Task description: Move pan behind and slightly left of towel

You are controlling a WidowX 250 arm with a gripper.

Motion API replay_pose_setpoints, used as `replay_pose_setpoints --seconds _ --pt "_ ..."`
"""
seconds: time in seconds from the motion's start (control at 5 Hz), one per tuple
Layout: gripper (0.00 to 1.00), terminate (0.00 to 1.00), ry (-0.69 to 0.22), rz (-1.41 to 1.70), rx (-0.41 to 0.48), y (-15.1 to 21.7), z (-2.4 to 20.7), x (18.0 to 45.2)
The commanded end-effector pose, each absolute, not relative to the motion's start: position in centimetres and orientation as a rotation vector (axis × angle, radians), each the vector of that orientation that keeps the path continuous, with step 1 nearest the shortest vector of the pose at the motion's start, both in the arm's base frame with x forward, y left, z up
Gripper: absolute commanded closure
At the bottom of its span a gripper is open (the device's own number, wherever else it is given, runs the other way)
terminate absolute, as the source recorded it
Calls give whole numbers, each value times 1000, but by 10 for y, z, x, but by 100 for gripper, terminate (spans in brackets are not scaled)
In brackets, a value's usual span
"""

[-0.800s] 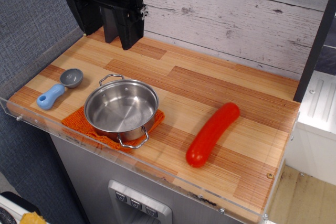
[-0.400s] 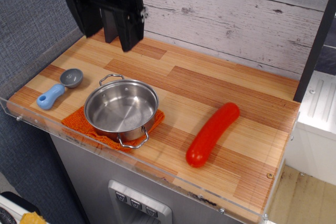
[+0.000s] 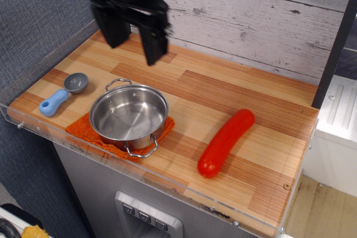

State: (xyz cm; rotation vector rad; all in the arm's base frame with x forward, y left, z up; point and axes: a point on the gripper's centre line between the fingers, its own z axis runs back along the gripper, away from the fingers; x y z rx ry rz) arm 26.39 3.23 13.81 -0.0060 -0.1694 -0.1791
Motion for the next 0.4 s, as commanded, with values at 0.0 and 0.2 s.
replay_pose_setpoints --seconds 0.0,0.2 --pt "0 0 -185 -139 19 14 125 271" --pt "0 0 -162 -89 41 19 112 267"
